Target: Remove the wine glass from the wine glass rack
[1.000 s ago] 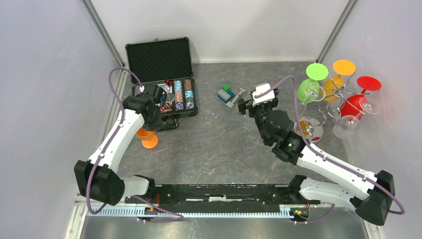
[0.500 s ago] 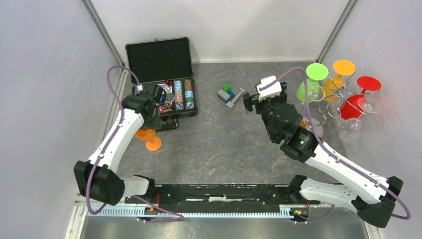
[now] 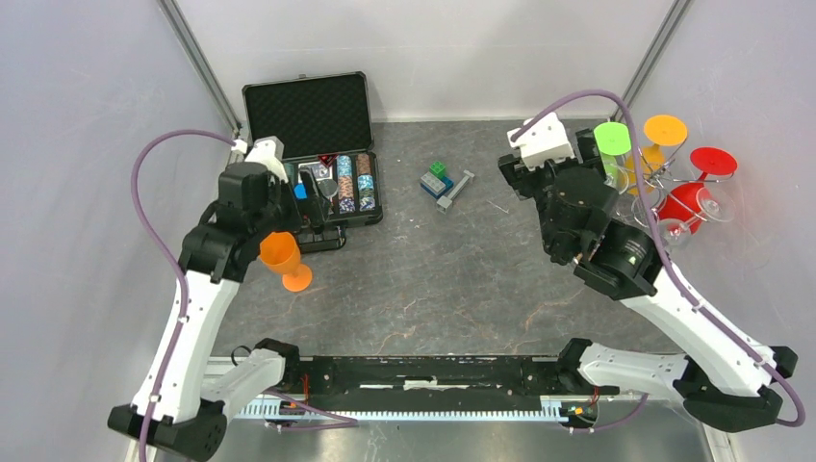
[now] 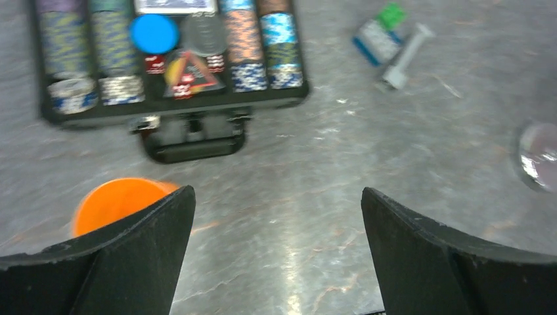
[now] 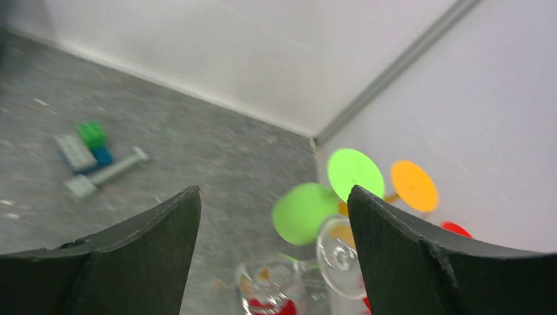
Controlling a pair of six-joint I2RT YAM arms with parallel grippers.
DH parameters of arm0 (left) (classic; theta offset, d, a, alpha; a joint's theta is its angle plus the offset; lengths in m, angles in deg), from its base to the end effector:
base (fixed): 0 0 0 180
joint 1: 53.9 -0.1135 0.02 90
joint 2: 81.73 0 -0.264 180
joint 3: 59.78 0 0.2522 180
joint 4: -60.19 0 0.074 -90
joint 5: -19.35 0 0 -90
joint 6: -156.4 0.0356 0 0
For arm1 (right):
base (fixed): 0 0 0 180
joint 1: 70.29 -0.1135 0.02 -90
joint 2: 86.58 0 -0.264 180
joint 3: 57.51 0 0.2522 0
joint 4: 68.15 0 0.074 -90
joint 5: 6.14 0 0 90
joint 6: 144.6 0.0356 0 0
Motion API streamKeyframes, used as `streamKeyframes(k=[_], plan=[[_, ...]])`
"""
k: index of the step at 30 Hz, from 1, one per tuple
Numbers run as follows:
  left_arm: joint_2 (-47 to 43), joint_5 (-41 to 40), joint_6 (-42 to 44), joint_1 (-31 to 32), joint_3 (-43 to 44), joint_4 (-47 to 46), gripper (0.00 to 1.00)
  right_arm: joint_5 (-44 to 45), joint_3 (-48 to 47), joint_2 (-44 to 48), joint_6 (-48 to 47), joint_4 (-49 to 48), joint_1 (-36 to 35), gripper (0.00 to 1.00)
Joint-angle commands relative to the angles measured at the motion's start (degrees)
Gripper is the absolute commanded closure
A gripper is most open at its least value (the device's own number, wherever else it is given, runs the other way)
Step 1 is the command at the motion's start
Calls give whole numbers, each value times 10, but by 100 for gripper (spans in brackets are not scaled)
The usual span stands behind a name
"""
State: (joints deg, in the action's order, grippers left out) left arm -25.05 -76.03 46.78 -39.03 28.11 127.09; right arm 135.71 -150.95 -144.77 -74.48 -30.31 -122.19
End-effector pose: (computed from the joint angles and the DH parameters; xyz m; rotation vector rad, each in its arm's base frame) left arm 0.1744 -0.0429 0.4009 -0.1441 2.1957 -0.2358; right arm 0.1348 0.1265 0.4791 -0.3057 1.5773 -0.2967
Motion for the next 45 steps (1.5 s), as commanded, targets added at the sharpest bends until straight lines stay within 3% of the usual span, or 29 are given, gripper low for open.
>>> streamKeyframes(k=[1, 6, 8, 15, 25, 37, 45], plan=[[-41, 185, -22, 0, -73, -187, 0, 134, -17, -27, -61, 86, 2, 17], [-49, 212, -49, 0, -108, -245, 0, 131, -39, -62, -77, 130, 49, 25], [-42, 217, -54, 0, -113, -250, 0, 96, -69, -95, -55, 182, 95, 25], [-18, 237, -58, 0, -122, -249, 0, 66, -89, -148, -27, 229, 169, 25], [-6, 233, -48, 0, -126, -244, 0, 90, -116, -166, 28, 300, 182, 48], [16, 205, -43, 0, -126, -220, 0, 92, -117, -155, 84, 393, 182, 61], [29, 199, -43, 0, -122, -209, 0, 74, -90, -123, 78, 392, 181, 64]])
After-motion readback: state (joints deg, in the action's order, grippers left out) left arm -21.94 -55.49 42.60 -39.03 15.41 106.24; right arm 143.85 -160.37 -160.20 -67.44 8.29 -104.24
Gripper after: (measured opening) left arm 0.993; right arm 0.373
